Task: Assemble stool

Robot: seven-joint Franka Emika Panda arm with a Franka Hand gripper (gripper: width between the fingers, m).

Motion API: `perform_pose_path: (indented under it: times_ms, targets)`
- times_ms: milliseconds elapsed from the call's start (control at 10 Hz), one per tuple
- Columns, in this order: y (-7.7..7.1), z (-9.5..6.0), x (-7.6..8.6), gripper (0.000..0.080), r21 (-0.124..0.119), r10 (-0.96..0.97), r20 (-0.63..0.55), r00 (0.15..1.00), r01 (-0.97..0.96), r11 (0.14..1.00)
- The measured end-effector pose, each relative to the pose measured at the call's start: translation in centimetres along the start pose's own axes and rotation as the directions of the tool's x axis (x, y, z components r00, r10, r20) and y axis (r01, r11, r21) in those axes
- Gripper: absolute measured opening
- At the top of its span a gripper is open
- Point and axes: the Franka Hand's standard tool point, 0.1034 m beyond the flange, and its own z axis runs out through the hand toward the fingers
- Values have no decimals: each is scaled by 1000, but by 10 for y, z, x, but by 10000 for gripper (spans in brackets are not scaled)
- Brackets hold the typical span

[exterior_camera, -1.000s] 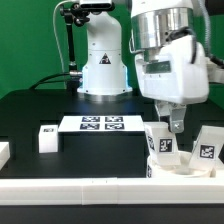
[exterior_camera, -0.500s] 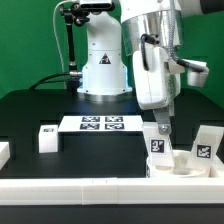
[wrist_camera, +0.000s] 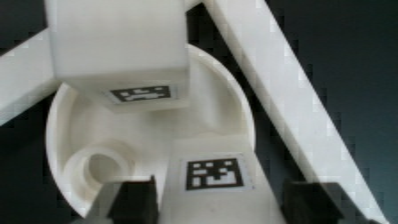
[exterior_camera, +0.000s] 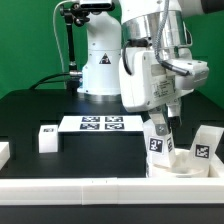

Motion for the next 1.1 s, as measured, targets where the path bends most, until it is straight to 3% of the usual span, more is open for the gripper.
perform_pose_path:
  times_ms: [100, 200, 300, 600, 700, 1000, 1100]
  targets:
    - [0, 0, 0, 343, -2, -2, 0, 1000, 2, 1000]
    - [1, -2, -2, 514, -7, -24, 3, 1000, 24, 1000]
    - [0, -6, -4, 621, -8, -59, 9, 998, 59, 998]
    - [-7, -21, -10, 648, 15, -195, 27, 981, 194, 981]
    - [-6, -20, -10, 648, 14, -248, 24, 968, 248, 969]
    - [-6, -19, -9, 649, 15, -467, 17, 884, 467, 884]
    - [-7, -19, -7, 649, 6, -617, 16, 787, 617, 787]
